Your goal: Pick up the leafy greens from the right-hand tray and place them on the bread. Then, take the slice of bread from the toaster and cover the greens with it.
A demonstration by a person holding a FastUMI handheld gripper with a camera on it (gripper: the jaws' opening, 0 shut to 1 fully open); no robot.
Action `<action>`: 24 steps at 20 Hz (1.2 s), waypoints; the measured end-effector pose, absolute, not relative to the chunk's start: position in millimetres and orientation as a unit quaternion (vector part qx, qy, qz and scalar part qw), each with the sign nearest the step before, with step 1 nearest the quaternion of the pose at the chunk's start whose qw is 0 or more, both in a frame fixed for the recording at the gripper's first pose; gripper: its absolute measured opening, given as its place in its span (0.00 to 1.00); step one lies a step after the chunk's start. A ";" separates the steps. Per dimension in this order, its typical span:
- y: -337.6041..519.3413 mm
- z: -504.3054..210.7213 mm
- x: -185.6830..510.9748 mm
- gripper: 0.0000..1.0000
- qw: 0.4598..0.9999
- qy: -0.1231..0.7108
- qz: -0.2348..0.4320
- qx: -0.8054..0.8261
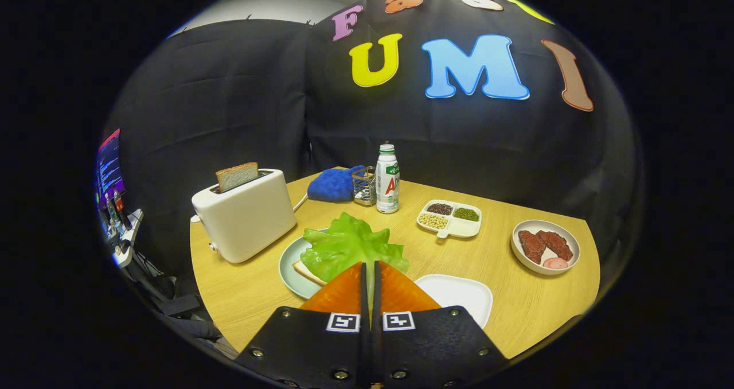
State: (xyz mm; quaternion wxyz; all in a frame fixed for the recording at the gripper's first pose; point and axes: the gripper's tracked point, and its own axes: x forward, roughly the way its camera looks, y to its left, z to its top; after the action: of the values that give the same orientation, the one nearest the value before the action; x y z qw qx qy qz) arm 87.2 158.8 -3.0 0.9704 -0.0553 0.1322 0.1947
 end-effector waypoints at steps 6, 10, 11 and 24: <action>200.5 -17.4 116.5 0.01 0.964 0.144 0.215 -0.058; 216.2 -40.7 137.7 0.01 0.961 0.163 0.212 -0.068; 218.0 -46.4 142.4 0.01 0.961 0.167 0.210 -0.068; 215.8 -56.4 142.8 0.26 0.966 0.176 0.177 -0.065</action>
State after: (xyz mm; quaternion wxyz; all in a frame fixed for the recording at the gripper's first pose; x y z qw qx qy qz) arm 142.8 215.8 -56.4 0.9663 -0.0646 0.1759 0.1766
